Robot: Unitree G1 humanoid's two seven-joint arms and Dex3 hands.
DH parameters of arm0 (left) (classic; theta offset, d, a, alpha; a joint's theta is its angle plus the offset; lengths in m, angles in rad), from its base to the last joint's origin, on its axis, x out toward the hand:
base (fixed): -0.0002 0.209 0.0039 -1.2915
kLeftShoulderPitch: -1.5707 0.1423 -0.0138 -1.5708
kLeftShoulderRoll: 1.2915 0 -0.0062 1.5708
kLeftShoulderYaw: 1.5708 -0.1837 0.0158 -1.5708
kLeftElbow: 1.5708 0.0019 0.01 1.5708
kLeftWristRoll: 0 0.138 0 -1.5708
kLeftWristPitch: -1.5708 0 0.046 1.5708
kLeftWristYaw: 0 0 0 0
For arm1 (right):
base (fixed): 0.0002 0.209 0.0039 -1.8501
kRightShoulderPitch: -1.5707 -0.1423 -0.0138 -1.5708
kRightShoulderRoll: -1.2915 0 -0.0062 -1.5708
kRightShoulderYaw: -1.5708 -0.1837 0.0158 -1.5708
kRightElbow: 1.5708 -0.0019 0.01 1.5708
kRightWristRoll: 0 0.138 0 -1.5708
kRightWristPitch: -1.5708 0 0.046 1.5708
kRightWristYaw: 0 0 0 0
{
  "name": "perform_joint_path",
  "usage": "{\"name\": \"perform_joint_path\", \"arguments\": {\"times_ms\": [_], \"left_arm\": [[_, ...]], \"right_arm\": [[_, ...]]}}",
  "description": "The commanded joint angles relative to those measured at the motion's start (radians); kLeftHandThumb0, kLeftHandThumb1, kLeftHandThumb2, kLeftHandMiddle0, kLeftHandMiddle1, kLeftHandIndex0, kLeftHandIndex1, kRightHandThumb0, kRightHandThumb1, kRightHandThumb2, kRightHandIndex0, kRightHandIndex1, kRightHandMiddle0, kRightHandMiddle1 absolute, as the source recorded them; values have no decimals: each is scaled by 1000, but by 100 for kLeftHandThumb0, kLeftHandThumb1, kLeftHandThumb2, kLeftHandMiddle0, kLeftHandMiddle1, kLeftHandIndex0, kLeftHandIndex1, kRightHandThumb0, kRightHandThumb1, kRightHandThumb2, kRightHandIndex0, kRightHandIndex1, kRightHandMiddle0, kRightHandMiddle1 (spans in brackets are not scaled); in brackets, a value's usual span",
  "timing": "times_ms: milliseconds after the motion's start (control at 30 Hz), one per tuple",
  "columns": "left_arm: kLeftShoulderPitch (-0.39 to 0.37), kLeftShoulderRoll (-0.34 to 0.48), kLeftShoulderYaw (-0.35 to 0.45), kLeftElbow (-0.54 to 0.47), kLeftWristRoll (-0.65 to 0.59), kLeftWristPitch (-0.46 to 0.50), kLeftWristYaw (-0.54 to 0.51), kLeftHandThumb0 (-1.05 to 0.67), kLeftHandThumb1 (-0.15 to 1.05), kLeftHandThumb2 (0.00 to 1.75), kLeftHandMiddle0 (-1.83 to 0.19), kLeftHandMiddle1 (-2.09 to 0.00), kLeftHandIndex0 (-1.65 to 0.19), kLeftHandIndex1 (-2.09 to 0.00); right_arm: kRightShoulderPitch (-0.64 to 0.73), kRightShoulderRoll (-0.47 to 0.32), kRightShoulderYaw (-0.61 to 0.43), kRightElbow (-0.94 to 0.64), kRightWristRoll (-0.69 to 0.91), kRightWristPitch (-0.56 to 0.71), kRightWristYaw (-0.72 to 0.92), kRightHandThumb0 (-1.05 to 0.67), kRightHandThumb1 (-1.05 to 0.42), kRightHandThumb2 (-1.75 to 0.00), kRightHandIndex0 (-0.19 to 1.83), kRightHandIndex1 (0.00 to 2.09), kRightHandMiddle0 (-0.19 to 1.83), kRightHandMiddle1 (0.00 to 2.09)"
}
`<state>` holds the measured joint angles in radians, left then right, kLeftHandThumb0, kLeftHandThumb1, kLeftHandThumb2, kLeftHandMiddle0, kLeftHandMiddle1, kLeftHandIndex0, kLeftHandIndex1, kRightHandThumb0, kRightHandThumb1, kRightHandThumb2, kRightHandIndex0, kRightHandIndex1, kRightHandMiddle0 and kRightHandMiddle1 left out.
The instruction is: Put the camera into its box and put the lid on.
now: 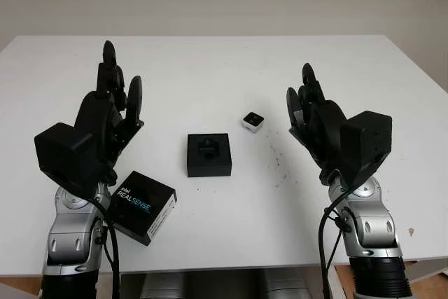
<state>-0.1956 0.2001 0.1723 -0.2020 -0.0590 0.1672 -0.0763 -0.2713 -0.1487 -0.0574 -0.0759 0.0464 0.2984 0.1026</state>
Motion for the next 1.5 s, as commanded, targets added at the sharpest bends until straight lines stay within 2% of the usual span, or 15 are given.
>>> {"name": "perform_joint_path", "arguments": {"times_ms": [0,300,367,433,567,700,900,1200,1467], "left_arm": [[-7,2,2,-13,-5,-9,1,-80,105,61,19,0,19,0],[-12,2,-2,-10,-4,2,1,-78,105,61,19,0,19,0],[-9,3,0,-13,-9,2,-3,-78,105,62,19,0,19,0],[-8,1,3,-18,-9,8,3,-79,105,62,19,0,19,0],[-12,1,8,-11,-19,2,-2,-79,105,61,19,0,19,0],[-15,3,0,-1,-3,-15,7,-79,105,61,19,0,19,0],[-25,5,1,3,-8,-8,3,-79,105,62,19,0,19,0],[-23,11,7,-6,-11,11,5,-80,105,61,19,0,19,0],[-25,11,8,-8,-12,20,4,-81,105,60,19,0,19,0]], "right_arm": [[-8,-3,-3,-18,1,0,-1,-77,-105,-60,-19,0,-19,0],[-31,-9,0,4,-9,19,-5,-80,-105,-56,-19,0,-19,0],[-48,-25,15,24,-70,-9,-42,-83,-105,-44,-17,2,-17,3],[-69,-30,14,55,-101,-61,-64,-80,-105,-25,-10,5,-11,6],[-167,-50,14,149,-151,-91,-99,-76,-96,-9,-6,7,-3,9],[-254,-108,67,266,-278,-142,-136,-73,-93,-6,-1,9,3,11],[-405,-175,180,555,-470,-252,-222,-79,-91,-6,14,15,15,16],[-541,-171,273,851,-527,-303,-186,-83,-91,-5,15,13,19,13],[-576,-151,297,980,-519,-343,-183,-85,-89,-5,16,11,20,11]]}}
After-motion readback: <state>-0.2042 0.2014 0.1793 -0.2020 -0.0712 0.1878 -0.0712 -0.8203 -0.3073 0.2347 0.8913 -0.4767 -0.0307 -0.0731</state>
